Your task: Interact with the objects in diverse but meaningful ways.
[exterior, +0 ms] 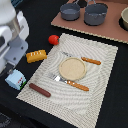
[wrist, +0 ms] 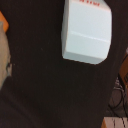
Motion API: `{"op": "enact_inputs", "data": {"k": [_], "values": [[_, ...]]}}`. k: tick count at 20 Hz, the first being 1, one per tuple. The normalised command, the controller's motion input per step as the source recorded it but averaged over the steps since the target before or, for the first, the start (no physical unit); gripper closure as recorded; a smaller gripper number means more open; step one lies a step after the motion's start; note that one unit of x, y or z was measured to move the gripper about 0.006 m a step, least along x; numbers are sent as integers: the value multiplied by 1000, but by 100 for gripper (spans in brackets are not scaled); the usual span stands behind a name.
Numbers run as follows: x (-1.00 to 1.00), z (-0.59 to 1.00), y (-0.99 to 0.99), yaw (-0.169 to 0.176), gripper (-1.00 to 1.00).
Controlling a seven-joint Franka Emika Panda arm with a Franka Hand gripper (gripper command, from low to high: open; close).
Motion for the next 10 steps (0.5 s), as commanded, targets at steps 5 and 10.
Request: {"op": "enact_inputs", "data": {"k": [5,10], "values": [[982,-39,-365,-33,-100],[939,-102,-381,-46,-100]]}}
